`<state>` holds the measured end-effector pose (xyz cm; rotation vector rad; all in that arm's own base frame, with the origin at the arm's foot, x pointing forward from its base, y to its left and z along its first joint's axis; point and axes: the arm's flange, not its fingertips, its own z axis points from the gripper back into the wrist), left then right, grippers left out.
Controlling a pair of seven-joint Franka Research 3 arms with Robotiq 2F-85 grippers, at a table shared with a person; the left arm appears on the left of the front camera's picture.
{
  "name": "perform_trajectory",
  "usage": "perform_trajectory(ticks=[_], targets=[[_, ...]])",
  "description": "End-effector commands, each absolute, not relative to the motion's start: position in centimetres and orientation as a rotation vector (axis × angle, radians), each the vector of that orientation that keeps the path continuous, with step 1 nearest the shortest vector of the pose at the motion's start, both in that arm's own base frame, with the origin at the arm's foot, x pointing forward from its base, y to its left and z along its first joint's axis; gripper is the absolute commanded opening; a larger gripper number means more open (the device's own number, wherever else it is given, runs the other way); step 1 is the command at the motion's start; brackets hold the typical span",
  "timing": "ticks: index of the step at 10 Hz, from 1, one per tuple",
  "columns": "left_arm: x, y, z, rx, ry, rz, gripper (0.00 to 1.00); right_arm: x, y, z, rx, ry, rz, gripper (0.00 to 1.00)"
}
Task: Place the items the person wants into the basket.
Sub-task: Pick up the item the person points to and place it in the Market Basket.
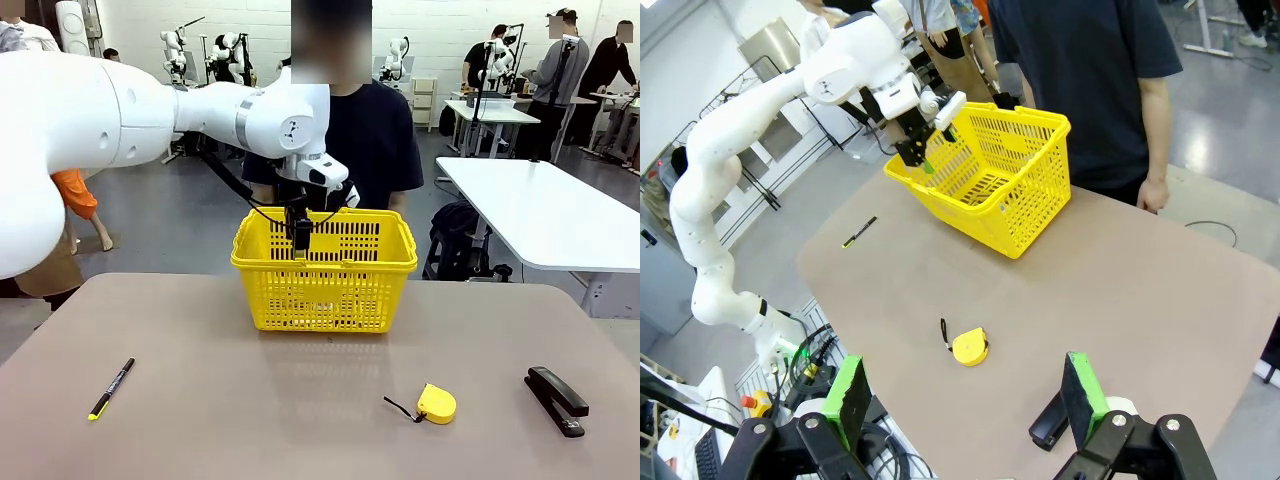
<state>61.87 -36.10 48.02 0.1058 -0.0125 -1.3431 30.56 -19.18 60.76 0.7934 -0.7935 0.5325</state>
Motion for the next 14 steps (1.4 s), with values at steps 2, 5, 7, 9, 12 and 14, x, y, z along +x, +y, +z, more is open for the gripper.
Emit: perform_trajectory(ticks=[2,5,7,9,12,14], targets=[[52.4,-31.2,55.0,0.176,-0.093,-1.242,1.0,30.7,-19.1,60.9,0.814,-0.823,0.541,1.0],[46.8,-25.1,57.0,0.148,-0.207,-1.131,1.0,30.7,-19.1,60.9,0.814,-0.823,0.541,1.0],[45.5,-22.3,56.4,0.11,-0.248,-1.107,1.0,30.7,-19.1,60.9,0.814,-0.823,0.541,1.0],[43.8,-21.0,54.8,0.072,-0.263,-1.064,1.0,30.7,-19.1,60.9,0.814,-0.823,0.541,1.0],[44.7,-21.5,54.3,0.125,-0.234,-1.023,1.0,30.7,-19.1,60.9,0.814,-0.823,0.541,1.0],[45.2,-20.3,54.7,0.092,-0.223,-1.04,1.0,30.7,-19.1,60.9,0.814,-0.823,0.541,1.0]])
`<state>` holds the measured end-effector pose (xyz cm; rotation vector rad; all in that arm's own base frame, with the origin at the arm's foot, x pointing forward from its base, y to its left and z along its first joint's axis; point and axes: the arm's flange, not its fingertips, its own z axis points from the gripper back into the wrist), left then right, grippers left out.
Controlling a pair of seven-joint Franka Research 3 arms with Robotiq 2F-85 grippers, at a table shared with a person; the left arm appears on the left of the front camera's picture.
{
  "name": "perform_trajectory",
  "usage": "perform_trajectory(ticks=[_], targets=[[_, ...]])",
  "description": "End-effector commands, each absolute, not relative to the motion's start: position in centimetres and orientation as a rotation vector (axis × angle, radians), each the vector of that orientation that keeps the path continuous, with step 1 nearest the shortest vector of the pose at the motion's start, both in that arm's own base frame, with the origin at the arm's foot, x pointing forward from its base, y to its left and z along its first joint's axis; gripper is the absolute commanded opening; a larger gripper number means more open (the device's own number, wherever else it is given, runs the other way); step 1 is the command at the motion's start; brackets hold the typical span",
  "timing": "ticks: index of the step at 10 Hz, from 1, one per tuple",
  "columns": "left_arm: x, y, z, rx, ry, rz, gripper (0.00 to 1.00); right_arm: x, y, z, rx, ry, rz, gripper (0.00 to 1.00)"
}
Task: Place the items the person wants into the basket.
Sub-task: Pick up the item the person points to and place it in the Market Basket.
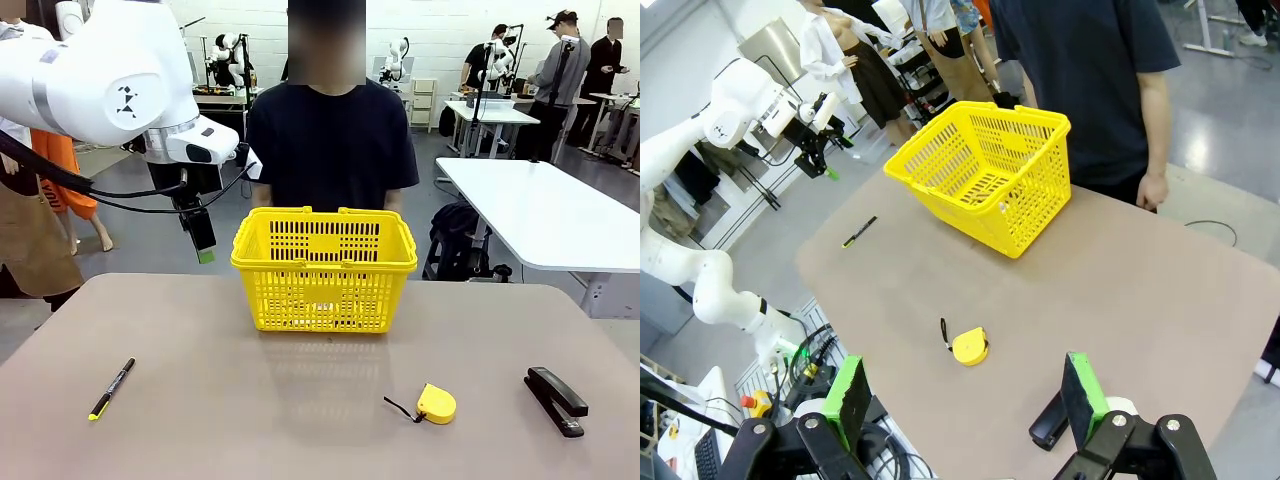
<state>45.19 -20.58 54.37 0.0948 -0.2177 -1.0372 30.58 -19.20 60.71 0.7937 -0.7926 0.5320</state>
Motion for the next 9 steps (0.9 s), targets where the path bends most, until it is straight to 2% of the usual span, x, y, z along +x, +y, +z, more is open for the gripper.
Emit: perform_trajectory(ticks=[1,5,7,9], targets=[[45.2,-20.3,54.7,0.092,-0.223,-1.04,1.0,30.7,-19.1,60.9,0.814,-0.823,0.541,1.0],[45.2,-20.5,54.4,0.095,-0.218,-1.036,1.0,30.7,-19.1,60.9,0.814,-0.823,0.541,1.0],[40.5,-13.4,58.6,-0.235,-0.46,-1.157,1.0,30.7,-19.1,60.9,0.814,-0.823,0.541,1.0],[36.3,-6.7,61.8,-0.46,-0.629,-1.315,1.0,30.7,-19.1,60.9,0.814,-0.823,0.541,1.0]])
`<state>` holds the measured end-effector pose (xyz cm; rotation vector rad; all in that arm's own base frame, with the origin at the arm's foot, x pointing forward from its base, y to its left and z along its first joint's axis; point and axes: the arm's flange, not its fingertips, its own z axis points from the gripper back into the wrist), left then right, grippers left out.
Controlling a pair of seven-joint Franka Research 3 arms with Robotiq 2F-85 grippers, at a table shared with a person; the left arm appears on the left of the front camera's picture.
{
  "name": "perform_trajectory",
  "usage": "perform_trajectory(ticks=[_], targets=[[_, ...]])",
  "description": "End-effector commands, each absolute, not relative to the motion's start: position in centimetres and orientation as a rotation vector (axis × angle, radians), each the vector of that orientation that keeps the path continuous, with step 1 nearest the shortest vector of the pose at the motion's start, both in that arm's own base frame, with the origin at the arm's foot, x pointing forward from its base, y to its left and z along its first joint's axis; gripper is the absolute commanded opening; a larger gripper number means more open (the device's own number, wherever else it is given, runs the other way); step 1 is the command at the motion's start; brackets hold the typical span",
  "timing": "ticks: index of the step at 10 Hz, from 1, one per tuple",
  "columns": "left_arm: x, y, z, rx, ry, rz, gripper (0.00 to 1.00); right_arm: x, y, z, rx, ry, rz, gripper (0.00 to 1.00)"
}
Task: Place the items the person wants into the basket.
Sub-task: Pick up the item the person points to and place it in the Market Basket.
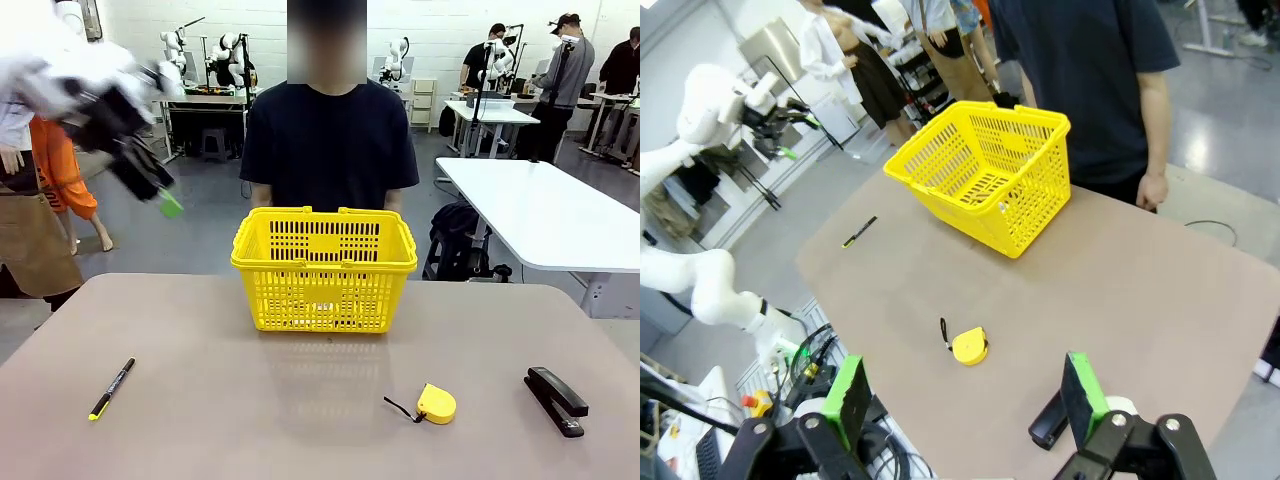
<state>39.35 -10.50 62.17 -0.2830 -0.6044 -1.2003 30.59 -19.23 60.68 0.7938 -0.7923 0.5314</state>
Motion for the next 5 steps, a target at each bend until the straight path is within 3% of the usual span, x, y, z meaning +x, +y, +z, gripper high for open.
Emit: perform_trajectory(ticks=[1,5], targets=[[35.2,-2.9,62.2,-0.519,-0.688,-1.339,1.0,30.7,-19.1,60.9,0.814,-0.823,0.541,1.0],[35.5,9.3,59.3,-0.631,-0.747,-1.257,1.0,30.7,-19.1,60.9,0.814,-0.823,0.541,1.0]])
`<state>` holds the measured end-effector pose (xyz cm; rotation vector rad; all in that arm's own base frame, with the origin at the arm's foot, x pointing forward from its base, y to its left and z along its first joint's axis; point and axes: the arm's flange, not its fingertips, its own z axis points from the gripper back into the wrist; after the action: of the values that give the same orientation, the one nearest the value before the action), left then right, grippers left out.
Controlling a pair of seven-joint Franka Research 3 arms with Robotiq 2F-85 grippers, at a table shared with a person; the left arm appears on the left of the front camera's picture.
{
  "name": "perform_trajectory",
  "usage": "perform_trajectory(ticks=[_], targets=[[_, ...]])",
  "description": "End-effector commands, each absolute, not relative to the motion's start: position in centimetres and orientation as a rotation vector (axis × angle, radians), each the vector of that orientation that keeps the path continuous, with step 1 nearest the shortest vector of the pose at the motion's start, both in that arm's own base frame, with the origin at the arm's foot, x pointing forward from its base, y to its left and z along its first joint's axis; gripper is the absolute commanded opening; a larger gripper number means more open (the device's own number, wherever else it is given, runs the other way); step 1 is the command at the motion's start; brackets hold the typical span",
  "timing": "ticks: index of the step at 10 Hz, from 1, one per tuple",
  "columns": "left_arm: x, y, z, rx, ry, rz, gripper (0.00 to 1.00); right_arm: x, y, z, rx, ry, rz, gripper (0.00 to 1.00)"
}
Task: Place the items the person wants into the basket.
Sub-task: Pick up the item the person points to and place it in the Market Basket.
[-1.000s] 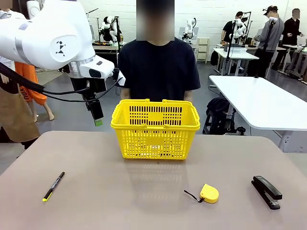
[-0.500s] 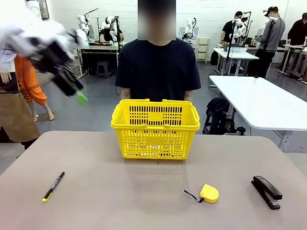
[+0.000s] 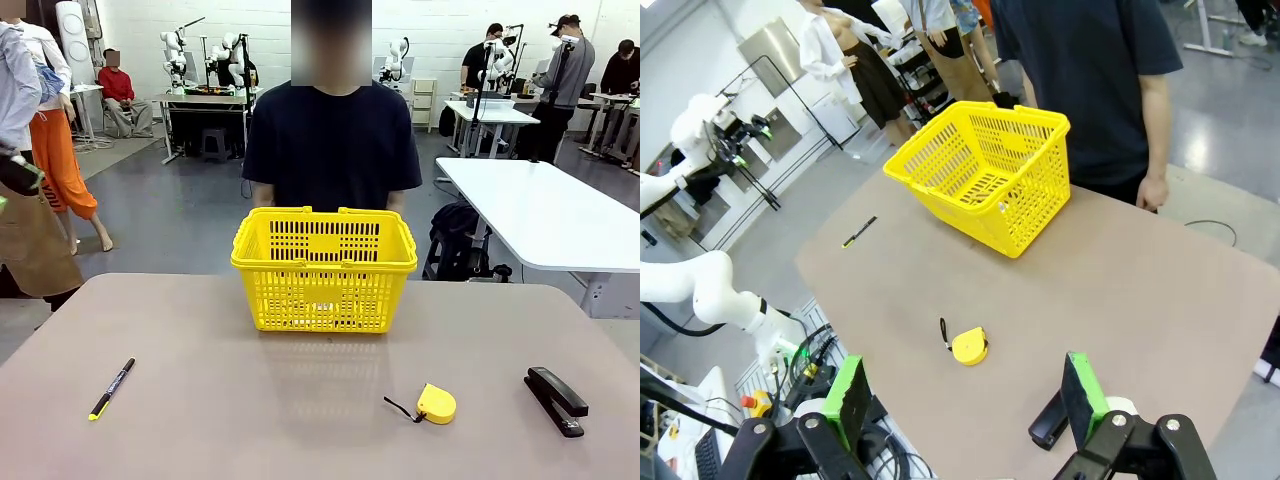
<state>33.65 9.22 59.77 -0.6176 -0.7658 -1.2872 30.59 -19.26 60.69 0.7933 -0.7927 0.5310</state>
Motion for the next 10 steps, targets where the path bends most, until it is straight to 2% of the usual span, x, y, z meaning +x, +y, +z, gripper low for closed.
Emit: perform_trajectory(ticks=[1,4,7,8,10], targets=[[36.2,11.2,58.9,-0.638,-0.742,-1.238,1.0,30.7,-19.1,60.9,0.814,-0.823,0.541,1.0],[34.7,12.8,58.4,-0.594,-0.754,-1.174,1.0,30.7,-19.1,60.9,0.814,-0.823,0.541,1.0],[33.6,12.9,58.5,-0.565,-0.697,-1.193,1.0,30.7,-19.1,60.9,0.814,-0.823,0.541,1.0],[35.1,13.5,58.6,-0.577,-0.723,-1.169,1.0,30.7,-19.1,60.9,0.814,-0.823,0.541,1.0],[35.1,13.5,58.6,-0.577,-0.723,-1.169,1.0,30.7,-19.1,60.9,0.814,-0.823,0.541,1.0]])
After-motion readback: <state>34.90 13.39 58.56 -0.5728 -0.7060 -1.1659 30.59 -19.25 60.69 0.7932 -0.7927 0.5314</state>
